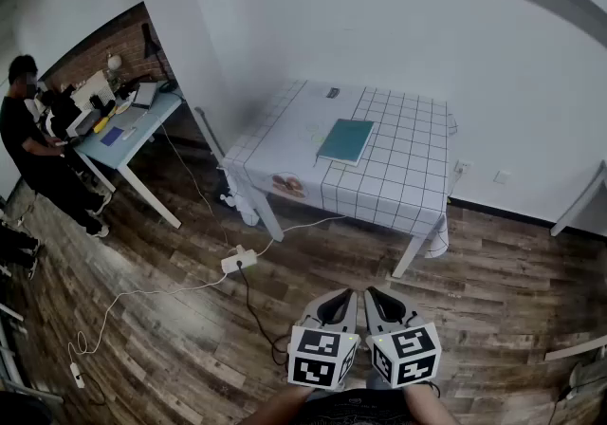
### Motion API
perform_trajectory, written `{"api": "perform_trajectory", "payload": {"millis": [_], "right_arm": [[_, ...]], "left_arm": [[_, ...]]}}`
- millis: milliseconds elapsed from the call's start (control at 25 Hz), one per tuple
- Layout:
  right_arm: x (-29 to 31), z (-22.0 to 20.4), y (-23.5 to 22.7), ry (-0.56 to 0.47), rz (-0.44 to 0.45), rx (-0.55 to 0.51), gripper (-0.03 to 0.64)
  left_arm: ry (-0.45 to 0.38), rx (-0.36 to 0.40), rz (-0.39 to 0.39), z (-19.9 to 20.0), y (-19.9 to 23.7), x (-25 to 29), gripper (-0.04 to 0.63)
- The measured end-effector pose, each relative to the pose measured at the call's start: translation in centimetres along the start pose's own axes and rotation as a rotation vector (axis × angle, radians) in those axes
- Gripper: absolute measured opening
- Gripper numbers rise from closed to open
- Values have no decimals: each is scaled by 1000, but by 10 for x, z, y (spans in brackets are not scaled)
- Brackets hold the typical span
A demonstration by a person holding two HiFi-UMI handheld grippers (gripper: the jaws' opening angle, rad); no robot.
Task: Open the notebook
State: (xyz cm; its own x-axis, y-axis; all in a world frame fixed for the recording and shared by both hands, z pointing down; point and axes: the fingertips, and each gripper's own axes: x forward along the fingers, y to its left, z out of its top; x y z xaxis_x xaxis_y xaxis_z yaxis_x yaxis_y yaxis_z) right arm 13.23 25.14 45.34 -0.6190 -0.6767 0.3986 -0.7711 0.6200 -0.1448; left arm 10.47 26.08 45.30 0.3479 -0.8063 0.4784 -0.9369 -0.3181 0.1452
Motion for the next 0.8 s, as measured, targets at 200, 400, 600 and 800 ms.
{"api": "perform_trajectory", "payload": {"millis": [200, 400, 600, 800], "right_arm": [[3, -1, 8, 5, 4, -11, 12], [7, 2, 16, 0, 7, -19, 12], [13, 4, 24, -3, 27, -11, 12], [25, 2, 26, 12, 56, -18, 12]], "left_arm": [[-9, -5, 0, -3, 5, -4, 11], [-15, -2, 9, -2, 12, -8, 11], [-23, -16, 24, -2, 23, -12, 11], [-20, -45, 42, -4, 34, -6, 11]]}}
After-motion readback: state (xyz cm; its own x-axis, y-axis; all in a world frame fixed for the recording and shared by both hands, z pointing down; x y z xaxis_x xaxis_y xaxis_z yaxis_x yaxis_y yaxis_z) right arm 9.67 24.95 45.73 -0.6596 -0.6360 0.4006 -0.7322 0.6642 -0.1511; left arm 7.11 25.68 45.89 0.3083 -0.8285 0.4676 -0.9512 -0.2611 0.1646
